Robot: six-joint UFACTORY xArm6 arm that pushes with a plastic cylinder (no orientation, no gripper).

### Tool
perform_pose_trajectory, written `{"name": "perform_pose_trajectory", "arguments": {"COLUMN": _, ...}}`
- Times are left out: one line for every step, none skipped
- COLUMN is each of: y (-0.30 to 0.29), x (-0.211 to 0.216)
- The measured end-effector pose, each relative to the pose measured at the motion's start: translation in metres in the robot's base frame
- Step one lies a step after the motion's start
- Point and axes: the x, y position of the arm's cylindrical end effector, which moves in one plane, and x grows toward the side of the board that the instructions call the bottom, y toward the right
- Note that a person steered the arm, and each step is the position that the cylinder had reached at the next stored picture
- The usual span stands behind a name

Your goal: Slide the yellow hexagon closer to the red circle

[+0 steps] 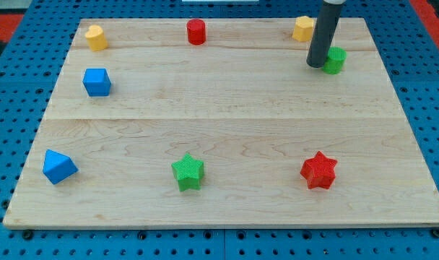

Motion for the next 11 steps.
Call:
{"name": "perform_pose_trajectory", "arguments": {"y": -0.004, "x": -0.012}}
{"name": "perform_pose_trajectory", "arguments": {"y": 0.06, "x": -0.052}}
{"name": "perform_pose_trajectory", "arguments": {"y": 0.062, "x": -0.067}}
{"name": "perform_pose_trajectory", "arguments": {"y": 0.063, "x": -0.08}}
{"name": "perform_pose_trajectory", "arguments": {"y": 0.075, "x": -0.082}}
{"name": "perform_pose_trajectory", "arguments": {"y": 0.075, "x": -0.084}}
{"name": "perform_pose_trajectory", "arguments": {"y": 0.069, "x": -0.104}}
{"name": "perform_pose_trajectory", "arguments": {"y": 0.045, "x": -0.119}}
{"name": "perform_pose_trajectory", "arguments": {"y": 0.006, "x": -0.091}}
{"name": "perform_pose_trajectory", "arguments": {"y": -0.031, "x": -0.063}}
{"name": "perform_pose_trajectory", "arguments": {"y": -0.082, "x": -0.068}}
